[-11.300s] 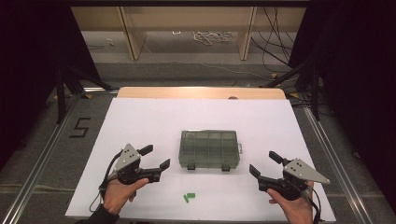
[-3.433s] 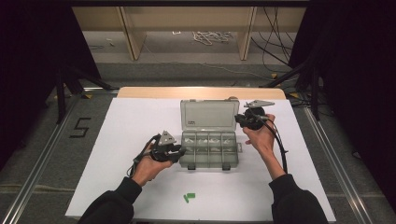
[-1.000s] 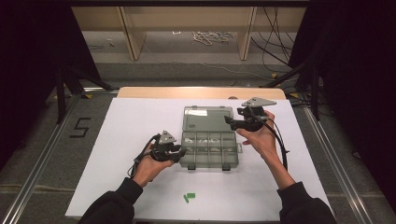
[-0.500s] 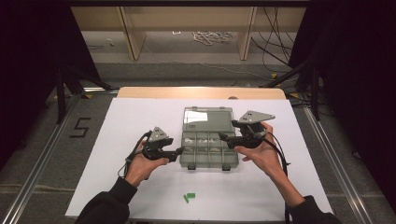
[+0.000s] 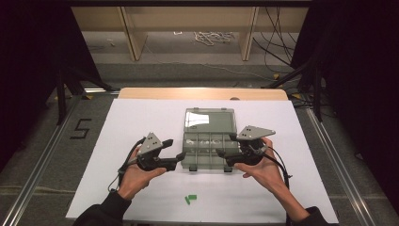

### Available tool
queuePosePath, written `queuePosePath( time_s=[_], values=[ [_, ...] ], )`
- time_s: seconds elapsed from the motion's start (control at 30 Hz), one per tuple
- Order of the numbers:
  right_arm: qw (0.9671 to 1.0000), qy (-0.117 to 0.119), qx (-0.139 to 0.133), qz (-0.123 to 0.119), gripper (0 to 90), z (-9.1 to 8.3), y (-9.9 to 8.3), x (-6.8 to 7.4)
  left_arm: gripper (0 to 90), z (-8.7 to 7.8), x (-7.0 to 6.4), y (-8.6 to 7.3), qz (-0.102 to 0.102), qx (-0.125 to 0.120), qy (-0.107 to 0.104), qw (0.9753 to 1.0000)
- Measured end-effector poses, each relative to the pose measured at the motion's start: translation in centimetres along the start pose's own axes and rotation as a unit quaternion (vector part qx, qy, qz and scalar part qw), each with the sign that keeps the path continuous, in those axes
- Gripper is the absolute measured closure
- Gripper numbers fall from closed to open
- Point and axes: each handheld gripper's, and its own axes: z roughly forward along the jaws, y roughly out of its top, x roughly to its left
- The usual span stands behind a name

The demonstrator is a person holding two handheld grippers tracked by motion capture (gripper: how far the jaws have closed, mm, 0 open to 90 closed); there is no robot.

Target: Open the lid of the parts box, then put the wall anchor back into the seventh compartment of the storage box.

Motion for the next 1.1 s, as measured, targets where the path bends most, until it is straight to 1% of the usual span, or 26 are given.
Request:
queuePosePath(
  time_s=[0.1, 0.13, 0.2, 0.27, 0.33, 0.37, 0.4, 0.43, 0.47, 0.5, 0.53, 0.57, 0.6, 0.63, 0.67, 0.77, 0.8, 0.83, 0.87, 0.9, 0.93, 0.97, 1.0, 1.03, 1.07, 1.1],
  values=[
    [1.0000, 0.005, 0.002, -0.004, 25.0, 0.0, -0.2, 0.4, 31.2, -0.6, -0.1, -0.2, 0.006, -0.008, -0.001, 1.0000],
    [0.9999, 0.003, 0.001, -0.011, 24.9, 0.0, -0.3, 0.5, 31.0, -0.8, 0.0, -0.3, 0.013, -0.010, -0.003, 0.9999],
    [0.9998, 0.007, 0.006, -0.018, 23.7, 0.2, -0.4, 0.8, 30.5, -1.2, 0.0, -0.6, -0.001, -0.015, -0.003, 0.9999],
    [0.9997, 0.011, 0.008, -0.020, 23.1, 0.2, -0.4, 1.1, 29.7, -1.5, 0.1, -0.8, 0.002, -0.017, -0.002, 0.9998],
    [0.9996, 0.015, 0.008, -0.021, 22.6, 0.3, -0.5, 1.5, 28.8, -1.8, 0.1, -1.1, -0.006, -0.025, -0.002, 0.9997],
    [0.9995, 0.018, 0.006, -0.025, 22.2, 0.4, -0.5, 1.7, 27.8, -2.0, 0.2, -1.2, -0.002, -0.027, -0.003, 0.9996],
    [0.9995, 0.018, 0.006, -0.025, 22.2, 0.4, -0.5, 1.7, 27.8, -2.1, 0.1, -1.3, -0.011, -0.031, -0.003, 0.9994],
    [0.9994, 0.022, 0.010, -0.024, 22.1, 0.4, -0.5, 1.8, 27.6, -2.3, 0.1, -1.4, -0.006, -0.033, -0.005, 0.9994],
    [0.9993, 0.027, 0.011, -0.024, 22.0, 0.5, -0.5, 2.0, 27.6, -2.5, 0.1, -1.4, -0.008, -0.037, -0.008, 0.9992],
    [0.9993, 0.024, 0.007, -0.029, 22.1, 0.5, -0.5, 2.0, 27.6, -2.7, 0.1, -1.5, -0.014, -0.042, -0.007, 0.9990],
    [0.9989, 0.034, 0.015, -0.030, 22.1, 0.7, -0.5, 2.3, 27.5, -2.8, 0.2, -1.5, -0.007, -0.045, -0.009, 0.9989],
    [0.9989, 0.034, 0.015, -0.030, 22.1, 0.7, -0.5, 2.3, 27.5, -2.9, 0.2, -1.5, -0.008, -0.048, -0.007, 0.9988],
    [0.9987, 0.034, 0.018, -0.033, 22.2, 0.7, -0.4, 2.4, 27.3, -3.0, 0.1, -1.5, -0.006, -0.048, -0.006, 0.9988],
    [0.9986, 0.033, 0.017, -0.037, 22.6, 0.7, -0.4, 2.6, 26.9, -3.1, 0.0, -1.5, -0.014, -0.048, -0.006, 0.9987],
    [0.9979, 0.040, 0.019, -0.047, 23.4, 0.8, -0.4, 2.8, 25.7, -3.1, -0.1, -1.6, -0.012, -0.051, -0.010, 0.9986],
    [0.9973, 0.048, 0.022, -0.051, 24.3, 0.8, -0.3, 3.1, 25.3, -3.2, -0.3, -1.7, 0.000, -0.043, -0.009, 0.9990],
    [0.9965, 0.054, 0.026, -0.057, 25.4, 0.8, -0.3, 3.3, 24.8, -3.2, -0.4, -1.8, 0.000, -0.045, -0.012, 0.9989],
    [0.9957, 0.063, 0.029, -0.062, 26.1, 0.9, -0.3, 3.7, 23.9, -3.2, -0.4, -1.8, 0.004, -0.041, -0.010, 0.9991],
    [0.9957, 0.063, 0.029, -0.062, 26.1, 0.9, -0.3, 3.7, 23.9, -3.2, -0.5, -1.9, 0.004, -0.040, -0.010, 0.9991],
    [0.9942, 0.072, 0.038, -0.070, 28.1, 1.0, -0.3, 4.0, 24.0, -3.2, -0.5, -2.0, 0.004, -0.040, -0.010, 0.9991],
    [0.9942, 0.072, 0.038, -0.070, 28.1, 1.0, -0.3, 4.0, 24.0, -3.3, -0.5, -2.0, 0.002, -0.038, -0.009, 0.9992],
    [0.9928, 0.081, 0.043, -0.077, 28.4, 1.2, -0.4, 4.4, 24.0, -3.3, -0.6, -2.1, -0.003, -0.038, -0.007, 0.9993],
    [0.9928, 0.081, 0.043, -0.077, 28.4, 1.2, -0.4, 4.4, 24.0, -3.3, -0.6, -2.2, -0.001, -0.036, -0.004, 0.9993],
    [0.9922, 0.083, 0.046, -0.081, 28.4, 1.4, -0.4, 4.7, 24.0, -3.4, -0.7, -2.3, -0.010, -0.033, 0.004, 0.9994],
    [0.9904, 0.093, 0.055, -0.086, 28.5, 1.8, -0.4, 5.1, 23.8, -3.6, -0.6, -2.3, -0.006, -0.029, 0.005, 0.9995],
    [0.9904, 0.093, 0.055, -0.086, 28.5, 1.8, -0.4, 5.1, 23.8, -3.6, -0.5, -2.4, -0.007, -0.031, 0.004, 0.9995]
  ],
)
